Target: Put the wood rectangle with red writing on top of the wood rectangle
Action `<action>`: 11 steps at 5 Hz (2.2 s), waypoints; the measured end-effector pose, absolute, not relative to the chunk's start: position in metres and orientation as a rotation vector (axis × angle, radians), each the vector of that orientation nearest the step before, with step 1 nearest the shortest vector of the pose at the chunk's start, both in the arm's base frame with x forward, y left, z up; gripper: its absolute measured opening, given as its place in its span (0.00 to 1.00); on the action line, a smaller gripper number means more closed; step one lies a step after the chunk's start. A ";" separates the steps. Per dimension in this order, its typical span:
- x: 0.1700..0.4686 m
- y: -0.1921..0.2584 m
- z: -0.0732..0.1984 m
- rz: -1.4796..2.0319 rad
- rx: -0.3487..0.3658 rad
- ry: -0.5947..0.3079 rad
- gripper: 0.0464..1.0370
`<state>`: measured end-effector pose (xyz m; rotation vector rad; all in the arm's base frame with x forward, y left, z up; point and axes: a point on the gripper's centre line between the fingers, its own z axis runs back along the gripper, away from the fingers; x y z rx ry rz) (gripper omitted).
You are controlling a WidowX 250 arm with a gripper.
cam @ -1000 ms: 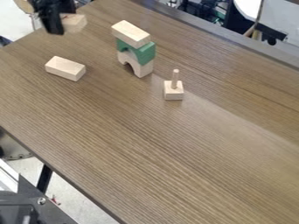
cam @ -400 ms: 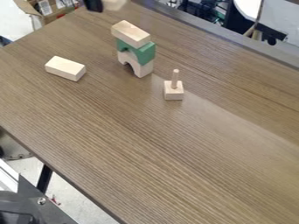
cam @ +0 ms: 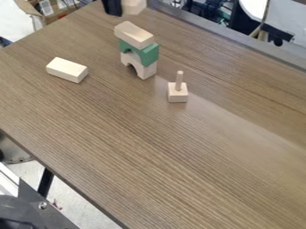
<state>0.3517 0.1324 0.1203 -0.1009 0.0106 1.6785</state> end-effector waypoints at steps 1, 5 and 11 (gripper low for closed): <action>0.355 0.130 0.118 1.656 -0.090 -0.007 0.54; 0.344 0.117 0.100 1.617 -0.052 0.023 0.54; 0.310 0.146 0.151 1.713 -0.262 -0.076 0.96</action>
